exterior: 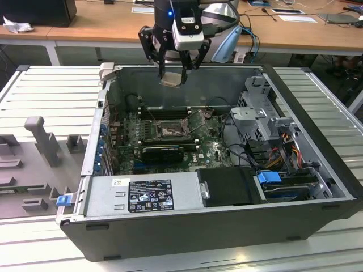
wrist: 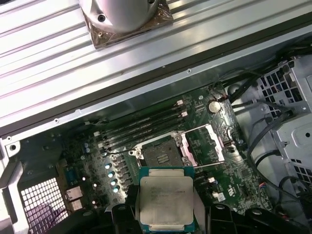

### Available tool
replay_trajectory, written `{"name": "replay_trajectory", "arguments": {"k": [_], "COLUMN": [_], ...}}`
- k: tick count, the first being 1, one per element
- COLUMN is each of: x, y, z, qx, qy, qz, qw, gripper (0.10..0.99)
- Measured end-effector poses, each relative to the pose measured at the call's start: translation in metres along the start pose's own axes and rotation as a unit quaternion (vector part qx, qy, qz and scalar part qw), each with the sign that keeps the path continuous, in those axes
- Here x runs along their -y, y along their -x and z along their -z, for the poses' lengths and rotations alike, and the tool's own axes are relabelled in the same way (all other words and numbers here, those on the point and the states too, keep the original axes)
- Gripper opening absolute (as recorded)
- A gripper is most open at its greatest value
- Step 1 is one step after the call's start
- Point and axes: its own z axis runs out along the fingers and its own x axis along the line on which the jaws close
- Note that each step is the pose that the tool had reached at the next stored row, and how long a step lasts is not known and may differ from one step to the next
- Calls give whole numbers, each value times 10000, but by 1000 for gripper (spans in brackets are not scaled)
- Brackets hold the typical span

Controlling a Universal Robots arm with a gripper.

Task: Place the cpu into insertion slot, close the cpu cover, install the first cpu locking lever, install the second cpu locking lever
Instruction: 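Place the cpu into insertion slot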

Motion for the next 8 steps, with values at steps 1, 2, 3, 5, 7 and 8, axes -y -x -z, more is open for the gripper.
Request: {"name": "replay_trajectory", "arguments": {"k": [1,2,3,5,7,8], "x": [0,0,0,0,0,0], "y": [0,0,0,0,0,0], "z": [0,0,0,0,-1,0], "qx": [2,3,5,9,14,17], "qy": [1,1,1,2,4,4], "qz": [-19,-36,-57,-104,-161,-189], "qw": [10000,10000,10000,9999,9999,9998], "gripper": [529,529,529,529,529,529]}}
